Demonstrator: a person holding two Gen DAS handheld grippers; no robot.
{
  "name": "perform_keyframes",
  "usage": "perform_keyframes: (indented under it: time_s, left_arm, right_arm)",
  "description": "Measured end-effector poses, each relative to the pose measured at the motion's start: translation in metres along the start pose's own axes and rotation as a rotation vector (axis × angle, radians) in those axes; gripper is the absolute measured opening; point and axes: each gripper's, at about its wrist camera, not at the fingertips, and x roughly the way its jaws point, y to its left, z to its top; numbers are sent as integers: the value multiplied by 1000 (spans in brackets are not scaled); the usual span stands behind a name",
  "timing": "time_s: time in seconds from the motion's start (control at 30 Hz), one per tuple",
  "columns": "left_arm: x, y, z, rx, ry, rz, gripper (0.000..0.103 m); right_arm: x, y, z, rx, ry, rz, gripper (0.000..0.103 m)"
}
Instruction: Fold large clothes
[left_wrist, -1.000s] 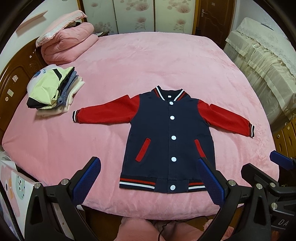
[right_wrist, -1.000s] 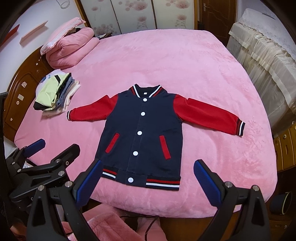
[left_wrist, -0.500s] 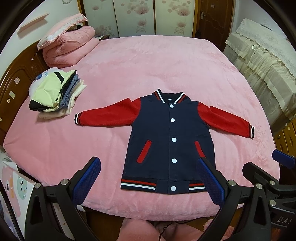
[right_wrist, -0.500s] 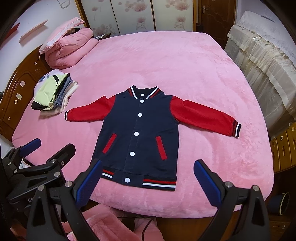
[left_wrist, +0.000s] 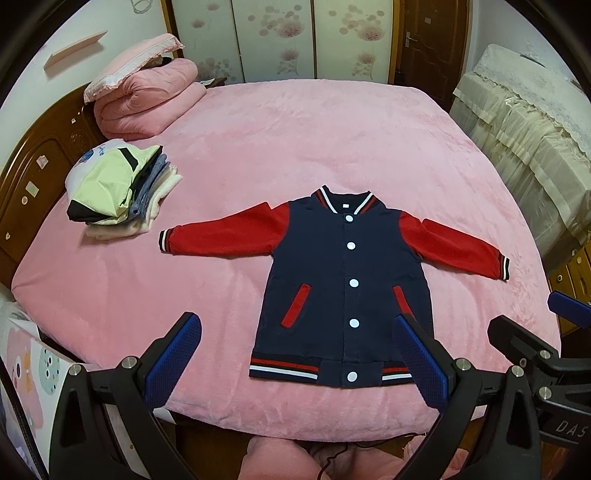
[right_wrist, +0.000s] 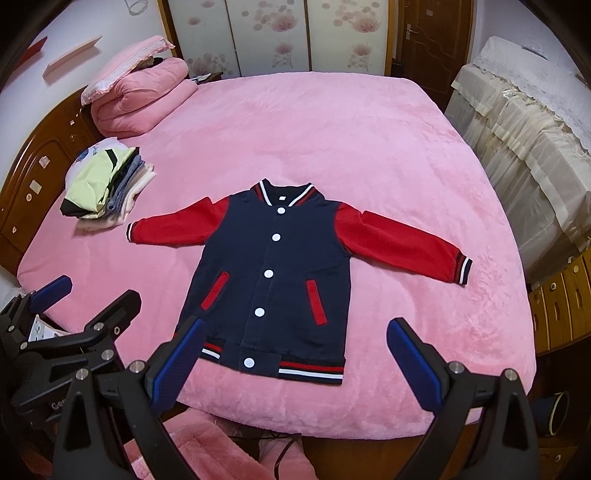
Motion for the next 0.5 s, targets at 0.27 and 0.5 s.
perform_keyframes:
  time_s: [0.27,0.5]
  left_arm:
    - [-3,4,-1,-15,-15,-9,102]
    - [-2,5,-3,-26,-8,-7,102]
  right_arm:
    - [-3,3,0,-6,-14,-5,99]
    - [-1,5,-1,-20,-3,-6,99]
